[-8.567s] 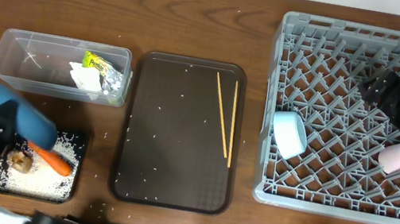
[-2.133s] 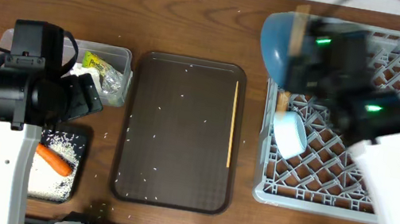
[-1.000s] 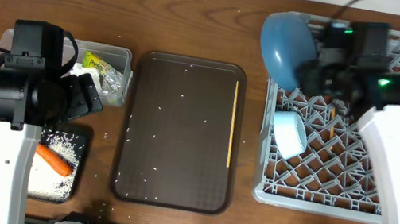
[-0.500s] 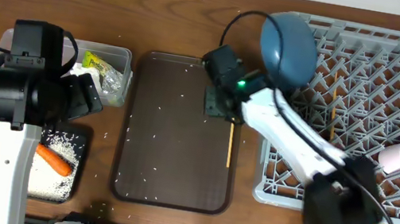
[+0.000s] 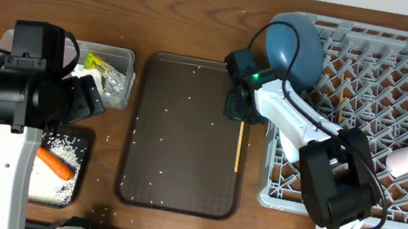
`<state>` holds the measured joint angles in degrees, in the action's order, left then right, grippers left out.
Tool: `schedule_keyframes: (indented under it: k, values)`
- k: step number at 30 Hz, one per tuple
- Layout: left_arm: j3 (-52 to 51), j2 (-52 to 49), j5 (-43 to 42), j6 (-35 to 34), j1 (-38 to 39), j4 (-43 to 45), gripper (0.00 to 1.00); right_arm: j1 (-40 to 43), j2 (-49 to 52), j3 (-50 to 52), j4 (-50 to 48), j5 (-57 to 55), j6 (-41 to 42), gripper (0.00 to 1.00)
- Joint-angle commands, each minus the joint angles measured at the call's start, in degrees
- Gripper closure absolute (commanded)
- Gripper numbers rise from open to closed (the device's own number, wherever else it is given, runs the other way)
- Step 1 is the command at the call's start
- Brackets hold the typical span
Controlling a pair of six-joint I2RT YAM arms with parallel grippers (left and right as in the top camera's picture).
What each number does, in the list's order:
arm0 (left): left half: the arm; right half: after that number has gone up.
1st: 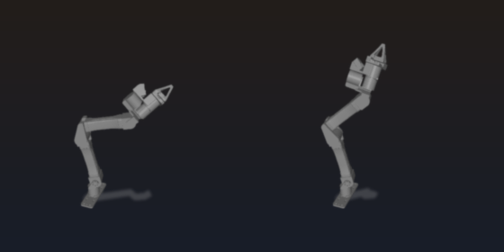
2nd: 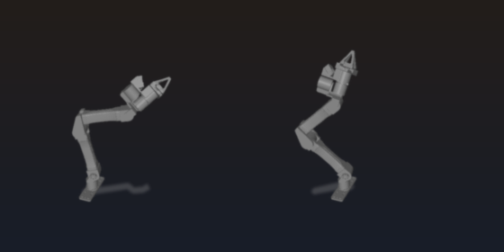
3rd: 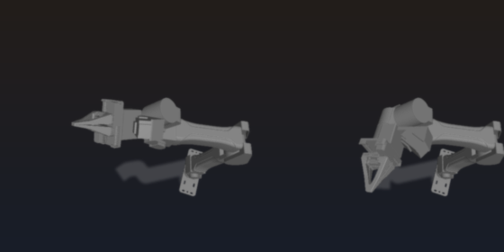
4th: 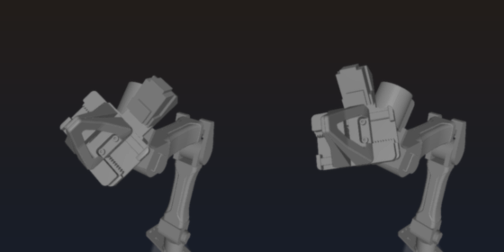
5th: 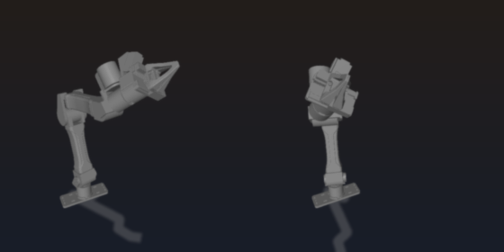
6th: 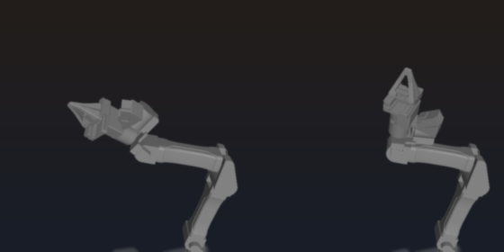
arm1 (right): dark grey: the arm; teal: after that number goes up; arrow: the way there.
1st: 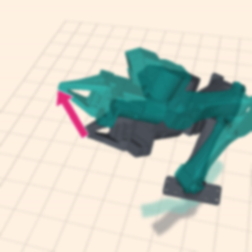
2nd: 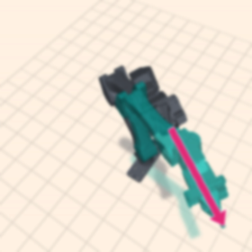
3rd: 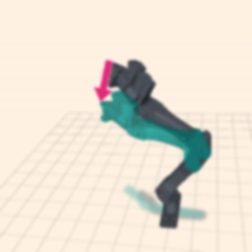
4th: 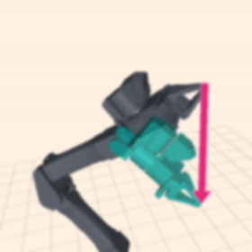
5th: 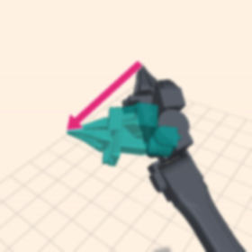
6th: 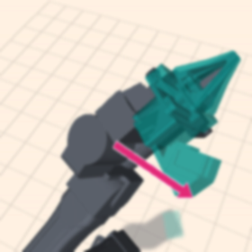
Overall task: Sort waste into correct bins and load items into the dishwasher rack
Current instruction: 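Grasp the second chopstick on the brown tray with the right gripper, then place the second chopstick into the dish rack with the right gripper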
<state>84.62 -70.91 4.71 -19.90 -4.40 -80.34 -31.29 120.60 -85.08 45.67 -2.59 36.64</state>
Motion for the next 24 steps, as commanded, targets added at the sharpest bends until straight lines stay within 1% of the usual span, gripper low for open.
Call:
schedule_keyframes:
  k: [1, 4, 7, 10, 15, 17, 20, 24]
  values:
    - [0.00, 0.17, 0.48, -0.76, -0.20, 0.00, 0.02, -0.63, 2.03, 0.13, 0.13, 1.57, -1.14, 0.84]
    - [0.00, 0.20, 0.48, -0.76, -0.20, 0.00, 0.02, -1.75, 1.99, 0.11, -0.72, 1.01, -3.02, 0.98]
    - [0.00, 0.17, 0.48, -0.74, -0.20, 0.00, 0.02, -2.49, 1.60, -1.03, -1.60, 0.96, -6.88, 0.99]
    - [0.00, 0.20, 0.48, -0.76, -0.20, 0.00, 0.02, -2.40, -0.63, -4.15, 0.52, 1.40, -9.64, 0.99]
    - [0.00, 0.20, 0.48, -0.76, -0.20, 0.00, 0.02, -1.57, -9.84, -10.49, 4.92, 4.98, -19.52, 0.99]
    - [0.00, 0.20, 0.48, -0.76, -0.20, 0.00, 0.02, -0.76, -13.49, -12.00, 6.25, 4.90, -21.81, 0.99]
    - [0.00, 0.20, 0.48, -0.76, -0.20, 0.00, 0.02, 2.80, -20.20, -13.03, 7.80, 4.22, -25.11, 0.99]
    - [0.00, 0.20, 0.48, -0.76, -0.20, 0.00, 0.02, 12.28, -26.77, -13.03, 10.58, 3.67, -27.65, 0.99]
